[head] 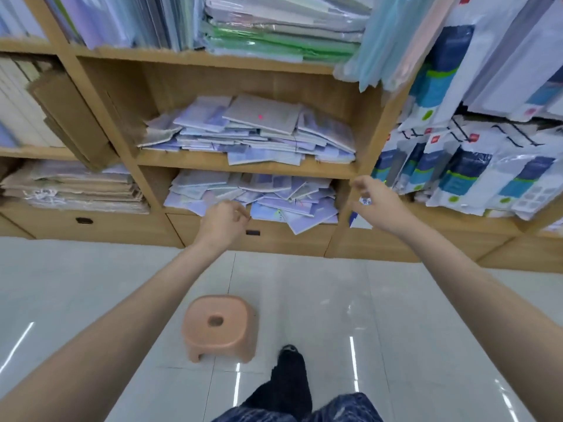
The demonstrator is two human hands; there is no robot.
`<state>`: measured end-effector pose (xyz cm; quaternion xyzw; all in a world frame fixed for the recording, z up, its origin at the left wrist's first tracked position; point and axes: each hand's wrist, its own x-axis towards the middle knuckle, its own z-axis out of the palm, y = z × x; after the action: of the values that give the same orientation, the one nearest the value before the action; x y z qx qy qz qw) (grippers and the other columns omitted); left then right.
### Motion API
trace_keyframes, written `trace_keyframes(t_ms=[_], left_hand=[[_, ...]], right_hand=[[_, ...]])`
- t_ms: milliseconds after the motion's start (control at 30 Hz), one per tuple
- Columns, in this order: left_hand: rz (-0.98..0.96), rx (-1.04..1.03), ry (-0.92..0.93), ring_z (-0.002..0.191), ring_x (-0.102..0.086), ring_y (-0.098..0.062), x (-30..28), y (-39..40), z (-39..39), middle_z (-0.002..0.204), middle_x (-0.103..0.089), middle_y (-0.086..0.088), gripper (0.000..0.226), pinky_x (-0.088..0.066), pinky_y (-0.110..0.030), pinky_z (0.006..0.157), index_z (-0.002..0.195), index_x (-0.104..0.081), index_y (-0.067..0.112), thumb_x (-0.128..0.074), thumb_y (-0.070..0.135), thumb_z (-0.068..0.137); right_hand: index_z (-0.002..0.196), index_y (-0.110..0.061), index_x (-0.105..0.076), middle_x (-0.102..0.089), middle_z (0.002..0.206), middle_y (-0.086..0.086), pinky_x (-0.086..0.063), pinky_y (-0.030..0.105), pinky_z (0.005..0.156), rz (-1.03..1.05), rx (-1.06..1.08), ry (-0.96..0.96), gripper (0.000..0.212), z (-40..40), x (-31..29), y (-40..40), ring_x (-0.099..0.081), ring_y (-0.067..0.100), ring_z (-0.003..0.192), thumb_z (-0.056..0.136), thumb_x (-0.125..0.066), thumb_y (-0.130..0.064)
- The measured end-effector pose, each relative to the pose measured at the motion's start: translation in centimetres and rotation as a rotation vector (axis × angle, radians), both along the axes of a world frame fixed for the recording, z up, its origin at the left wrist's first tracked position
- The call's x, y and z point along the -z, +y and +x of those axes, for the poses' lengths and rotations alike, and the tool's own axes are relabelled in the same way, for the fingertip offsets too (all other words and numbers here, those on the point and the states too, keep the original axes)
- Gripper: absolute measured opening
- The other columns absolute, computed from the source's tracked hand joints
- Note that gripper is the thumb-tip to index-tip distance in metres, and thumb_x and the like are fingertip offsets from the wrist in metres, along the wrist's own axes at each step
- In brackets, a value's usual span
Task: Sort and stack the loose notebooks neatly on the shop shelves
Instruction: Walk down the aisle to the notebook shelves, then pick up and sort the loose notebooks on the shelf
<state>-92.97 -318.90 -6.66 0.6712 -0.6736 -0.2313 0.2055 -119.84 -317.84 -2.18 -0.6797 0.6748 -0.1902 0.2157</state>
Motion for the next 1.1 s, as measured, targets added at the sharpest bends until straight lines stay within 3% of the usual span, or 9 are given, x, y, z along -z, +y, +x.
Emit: trace_keyframes(t_ms=[200, 433, 600, 833, 1100], left_hand=[[-0.112, -0.087, -0.01, 0.116, -0.048, -0.034, 1.8, -11.4, 0.9, 0.119, -0.058, -0.015, 0.023, -0.04, -0.041, 0.094, 0.101, -0.067, 0.005, -0.048, 0.005, 0.087], [-0.232, -0.29, -0.013, 0.115, -0.047, -0.035, 1.3, -21.8, 2.8, 0.124, -0.054, -0.018, 0.027, -0.032, -0.036, 0.1, 0.104, -0.066, 0.002, -0.048, -0.003, 0.084], [-0.12, -0.389, -0.071, 0.112, -0.048, -0.038, 3.4, -28.2, 5.1, 0.127, -0.05, -0.017, 0.032, -0.036, -0.04, 0.099, 0.109, -0.063, 0.005, -0.05, -0.001, 0.08], [-0.101, -0.493, -0.087, 0.092, -0.055, -0.042, 1.9, -34.5, 8.6, 0.123, -0.05, -0.016, 0.029, -0.045, -0.046, 0.09, 0.106, -0.063, 0.003, -0.051, -0.001, 0.08], [-0.022, -0.502, -0.193, 0.108, -0.051, -0.039, 4.6, -36.3, 15.2, 0.124, -0.051, -0.017, 0.031, -0.044, -0.046, 0.091, 0.11, -0.062, 0.004, -0.052, 0.001, 0.082]], right_hand=[[0.136, -0.01, -0.039, -0.042, 0.138, 0.011, -0.036, 0.028, 0.091, 0.073, -0.084, -0.013, 0.045, -0.4, 1.1, -13.2, -0.044, 0.025, 0.123, 0.095, -0.052, -0.018], [0.136, -0.011, -0.04, -0.04, 0.14, 0.009, -0.033, 0.029, 0.1, 0.074, -0.275, -0.015, 0.045, 3.5, 1.9, -27.8, -0.04, 0.023, 0.128, 0.094, -0.053, -0.019], [0.139, -0.015, -0.035, -0.036, 0.142, 0.008, -0.03, 0.036, 0.106, 0.055, -0.43, 0.053, 0.047, 6.1, 3.8, -36.7, -0.032, 0.027, 0.133, 0.095, -0.051, -0.023], [0.139, -0.015, -0.034, -0.036, 0.138, 0.008, -0.031, 0.033, 0.1, 0.135, -0.575, 0.025, 0.048, 11.3, 6.0, -42.6, -0.03, 0.027, 0.13, 0.095, -0.05, -0.019], [0.137, -0.013, -0.036, -0.037, 0.139, 0.009, -0.033, 0.036, 0.101, 0.106, -0.607, 0.061, 0.046, 17.1, 7.2, -45.9, -0.031, 0.029, 0.128, 0.094, -0.053, -0.019]])
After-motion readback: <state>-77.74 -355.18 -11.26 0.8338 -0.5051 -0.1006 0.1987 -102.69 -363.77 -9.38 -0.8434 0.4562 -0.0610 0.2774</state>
